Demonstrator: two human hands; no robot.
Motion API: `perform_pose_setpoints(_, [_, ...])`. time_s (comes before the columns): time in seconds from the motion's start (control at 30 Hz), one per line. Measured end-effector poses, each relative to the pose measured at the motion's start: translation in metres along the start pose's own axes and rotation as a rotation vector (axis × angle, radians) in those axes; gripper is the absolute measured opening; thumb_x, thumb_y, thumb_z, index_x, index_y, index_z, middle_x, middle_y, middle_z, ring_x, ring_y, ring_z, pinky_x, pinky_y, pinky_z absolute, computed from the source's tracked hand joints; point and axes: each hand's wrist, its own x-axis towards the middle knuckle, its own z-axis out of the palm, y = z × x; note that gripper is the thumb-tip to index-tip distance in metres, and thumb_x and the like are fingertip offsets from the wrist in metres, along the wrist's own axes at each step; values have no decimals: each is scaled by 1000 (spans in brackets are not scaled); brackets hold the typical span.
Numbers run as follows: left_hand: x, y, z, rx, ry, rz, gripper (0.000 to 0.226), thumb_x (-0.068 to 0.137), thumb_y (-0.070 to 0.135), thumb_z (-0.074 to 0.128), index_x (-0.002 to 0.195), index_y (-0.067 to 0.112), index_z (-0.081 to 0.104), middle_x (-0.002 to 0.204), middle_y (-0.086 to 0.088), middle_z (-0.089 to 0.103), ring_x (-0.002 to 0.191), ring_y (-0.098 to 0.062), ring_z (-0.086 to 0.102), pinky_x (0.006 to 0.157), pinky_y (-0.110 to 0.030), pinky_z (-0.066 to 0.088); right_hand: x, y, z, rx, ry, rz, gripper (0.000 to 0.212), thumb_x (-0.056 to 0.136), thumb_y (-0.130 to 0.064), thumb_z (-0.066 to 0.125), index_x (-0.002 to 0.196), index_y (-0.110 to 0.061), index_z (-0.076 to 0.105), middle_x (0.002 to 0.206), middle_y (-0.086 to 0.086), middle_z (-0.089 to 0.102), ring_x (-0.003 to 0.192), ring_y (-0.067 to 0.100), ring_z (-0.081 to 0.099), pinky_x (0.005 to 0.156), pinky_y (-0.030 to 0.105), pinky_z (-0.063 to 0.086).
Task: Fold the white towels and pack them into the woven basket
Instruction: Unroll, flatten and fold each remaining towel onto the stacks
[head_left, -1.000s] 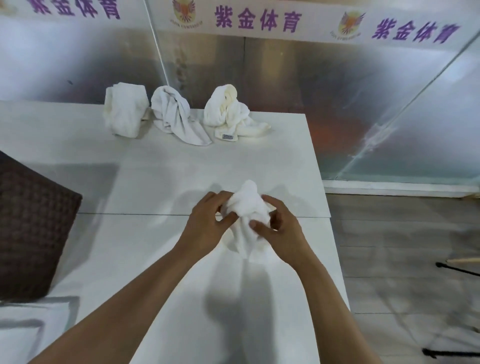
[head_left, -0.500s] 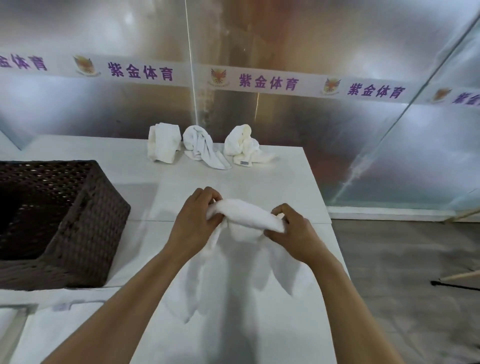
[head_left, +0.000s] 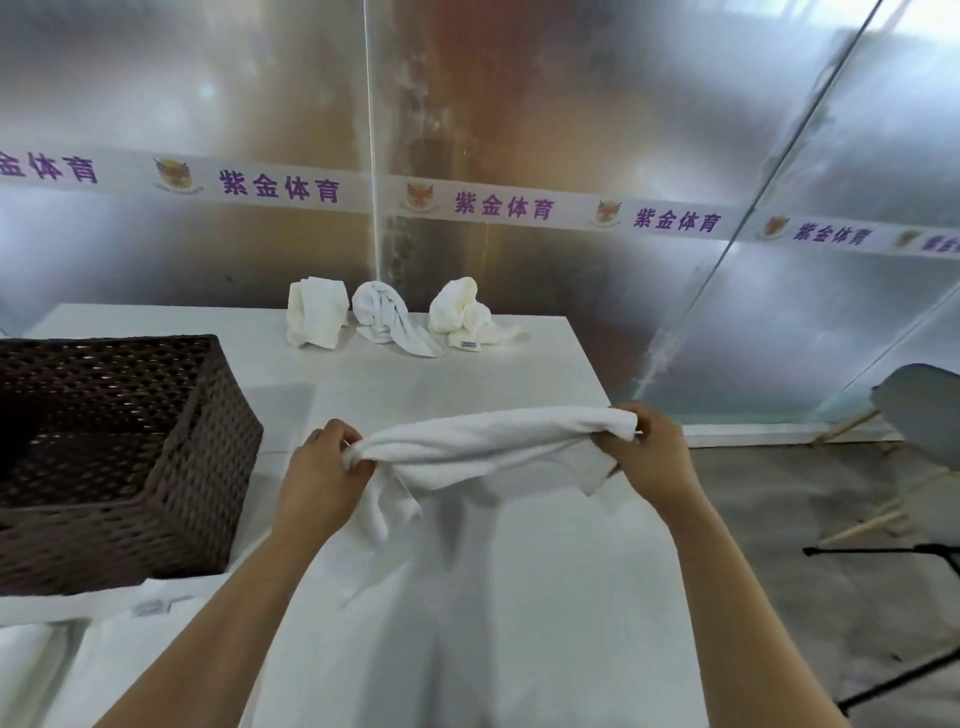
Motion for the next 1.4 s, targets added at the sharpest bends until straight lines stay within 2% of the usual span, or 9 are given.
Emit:
perform_pose_setpoints(0.17, [-25,16,0,113,-211,10,50,80,25,73,127,28,56,126,0,56,112,-30,53,95,-41,45,-35,-44,16,314,-97,-27,24,85,-6,80,105,-15,70,95,8,75,75,19,71,52,31,54])
perform_pose_setpoints(0.33, [-52,91,-13,-353,-394,325,72,82,31,79,141,51,43,142,28,48,126,-2,48,101,-25,44,-55,-77,48,178,-284,-77,23,81,-10,83,99,-18,72,91,5,70,72,17,66,52,25,50])
perform_pose_setpoints(0.63, [-37,123,-52,-456,-250,265,9,91,25,72,94,28,64,93,16,68,85,-5,63,76,-18,48,-54,-97,32,457,-686,150,14,89,-8,73,102,-11,72,94,11,70,80,22,65,69,32,55])
perform_pose_setpoints(0.77, [-24,113,-65,-487,-107,221,7,94,23,68,94,27,62,91,17,67,82,-4,59,75,-22,44,-40,-86,18,415,-546,212,15,99,-6,62,94,-11,75,72,5,53,52,14,33,50,22,32])
perform_pose_setpoints(0.87, [-19,113,-69,-430,-119,238,3,97,24,63,96,24,60,90,16,65,80,-2,57,75,-23,44,-36,-87,16,501,-379,227,15,98,-8,64,91,-7,78,77,7,59,49,13,43,49,21,43])
perform_pose_setpoints(1.07, [-16,120,-73,-476,-102,180,13,102,12,48,101,14,61,96,-2,68,81,-1,58,76,-17,44,-41,-89,22,567,-428,62,44,78,-26,83,117,-8,74,116,10,75,110,22,71,97,27,55])
perform_pose_setpoints(1.13, [-18,124,-78,-492,-102,162,21,103,8,42,99,16,61,97,7,68,83,9,58,76,-8,42,-43,-91,26,350,-414,-34,35,79,-17,86,112,-17,76,107,6,76,101,14,71,89,20,53])
perform_pose_setpoints(1.27, [-23,133,-76,-497,-202,50,23,100,36,53,91,15,53,89,3,59,85,-12,54,74,-27,42,-45,-104,46,117,-165,-158,4,90,-12,74,87,-15,76,66,1,70,60,10,63,63,23,48])
perform_pose_setpoints(1.4, [-23,127,-76,-168,-206,164,52,75,51,78,108,24,48,100,12,58,93,-10,57,77,-30,48,-46,-108,49,120,-75,-228,27,98,-26,66,89,-2,73,59,10,54,51,11,48,53,16,40])
